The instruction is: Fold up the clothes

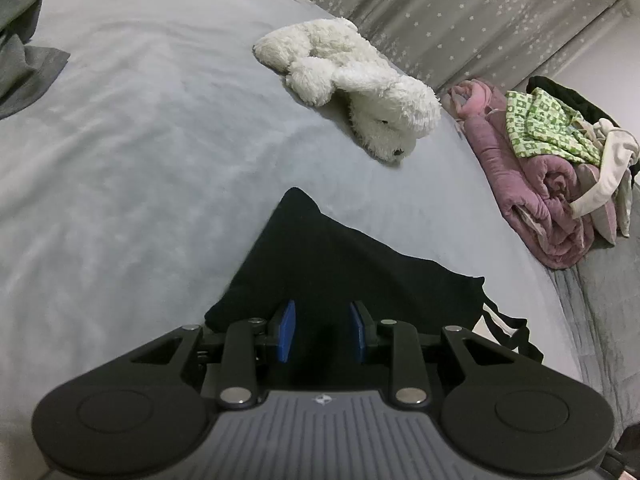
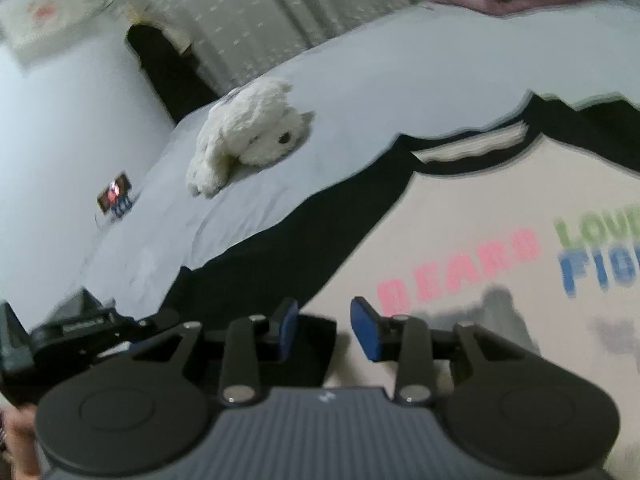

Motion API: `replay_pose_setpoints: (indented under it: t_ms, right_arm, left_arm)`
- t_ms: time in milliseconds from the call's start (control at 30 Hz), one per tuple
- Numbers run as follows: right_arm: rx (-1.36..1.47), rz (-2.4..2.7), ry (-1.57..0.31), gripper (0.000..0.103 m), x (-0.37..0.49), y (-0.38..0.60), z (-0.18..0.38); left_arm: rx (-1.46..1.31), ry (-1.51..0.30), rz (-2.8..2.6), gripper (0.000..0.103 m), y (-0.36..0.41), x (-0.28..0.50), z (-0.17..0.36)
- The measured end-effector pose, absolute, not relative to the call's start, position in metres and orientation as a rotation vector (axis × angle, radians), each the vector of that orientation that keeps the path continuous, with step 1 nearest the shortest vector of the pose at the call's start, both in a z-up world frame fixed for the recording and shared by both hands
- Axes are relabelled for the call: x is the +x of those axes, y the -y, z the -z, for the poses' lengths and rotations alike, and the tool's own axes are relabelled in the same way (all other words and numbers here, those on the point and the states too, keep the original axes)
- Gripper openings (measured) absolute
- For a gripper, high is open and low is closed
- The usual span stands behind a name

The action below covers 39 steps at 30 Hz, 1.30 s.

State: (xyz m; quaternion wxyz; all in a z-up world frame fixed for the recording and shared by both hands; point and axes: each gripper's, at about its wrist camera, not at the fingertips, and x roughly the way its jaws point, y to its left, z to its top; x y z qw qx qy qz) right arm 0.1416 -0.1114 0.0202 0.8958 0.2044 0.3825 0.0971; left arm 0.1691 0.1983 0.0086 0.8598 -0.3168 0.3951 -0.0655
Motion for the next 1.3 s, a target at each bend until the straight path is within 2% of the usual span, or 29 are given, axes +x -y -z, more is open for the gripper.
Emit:
replay_pose_setpoints:
  t_ms: [100,167,367,567,800,933,1000,1100,1300]
  right_arm:
    - [0.298,-0.217,-0.842,0.013,0.150,0.095,-0.011]
    - [0.224,-0.192,-0.872,0.011,0.151,0.087,-0.001]
    - [0.198,-0.145,-0.770,0.012,0.135,0.087,-0.014]
    - [0.244,-0.134,-0.776,0.018,0.129,0.104,-0.016]
    - [0.382,-0.194,-0.848,0.031,0.132,0.111,-0.008]
    - [0.567,-0.194,-0.934,0.032,0.118,0.119,0.002]
    - [0.715,-0.223,-0.949,0.036,0.110,0.128,0.006]
    - [0.849,-0.249,-1.000,0.036,0.105,0.131,0.014]
    - [0.895,-0.230,-1.008,0.035,0.106,0.120,0.020]
  left_arm:
    - [-0.670,-0.842,0.141,0.028,-0.199,0.170,-0.007]
    - [-0.667,-0.850,0.143,0.028,-0.200,0.171,-0.007]
    - [-0.722,-0.853,0.139,0.028,-0.210,0.171,-0.005]
    - [-0.705,-0.854,0.131,0.028,-0.208,0.171,-0.007]
    - [-0.711,-0.856,0.130,0.029,-0.209,0.171,-0.007]
    - [-0.711,-0.859,0.129,0.029,-0.208,0.171,-0.008]
    - [-0.708,-0.861,0.126,0.029,-0.207,0.172,-0.008]
    - [-0.700,-0.861,0.127,0.029,-0.206,0.171,-0.008]
    - [-0.670,-0.867,0.127,0.029,-0.203,0.171,-0.008]
